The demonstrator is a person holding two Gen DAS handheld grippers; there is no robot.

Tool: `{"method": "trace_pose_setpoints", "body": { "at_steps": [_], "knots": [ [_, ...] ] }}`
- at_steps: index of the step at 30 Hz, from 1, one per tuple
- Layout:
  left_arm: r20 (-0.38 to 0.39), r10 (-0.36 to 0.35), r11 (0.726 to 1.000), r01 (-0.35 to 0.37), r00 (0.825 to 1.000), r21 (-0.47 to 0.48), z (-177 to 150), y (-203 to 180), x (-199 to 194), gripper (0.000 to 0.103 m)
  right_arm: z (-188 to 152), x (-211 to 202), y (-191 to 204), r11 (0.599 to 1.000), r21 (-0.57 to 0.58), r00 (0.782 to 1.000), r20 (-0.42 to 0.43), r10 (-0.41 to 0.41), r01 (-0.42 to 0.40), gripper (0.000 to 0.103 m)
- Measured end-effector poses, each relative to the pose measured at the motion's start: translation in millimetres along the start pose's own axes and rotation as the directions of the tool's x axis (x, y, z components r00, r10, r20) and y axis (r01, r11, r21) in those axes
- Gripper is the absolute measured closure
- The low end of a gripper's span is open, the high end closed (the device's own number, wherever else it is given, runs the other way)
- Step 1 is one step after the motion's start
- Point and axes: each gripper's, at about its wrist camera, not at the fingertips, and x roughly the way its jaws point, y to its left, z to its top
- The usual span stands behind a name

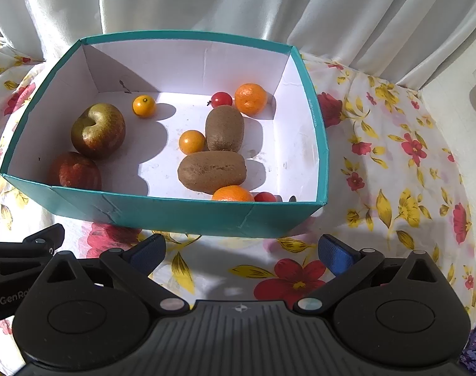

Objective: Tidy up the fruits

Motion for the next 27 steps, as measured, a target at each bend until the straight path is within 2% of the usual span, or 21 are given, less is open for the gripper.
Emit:
{"method": "trace_pose_setpoints", "body": {
  "at_steps": [27],
  "knots": [
    [0.01, -0.003, 1.0, 0.003, 1.0, 0.016, -1.3, 0.1, 4.7, 0.012, -4.7, 6.4, 0.8, 1.0, -0.006, 1.0, -0.012, -0.002, 0.002, 0.0]
  ]
}}
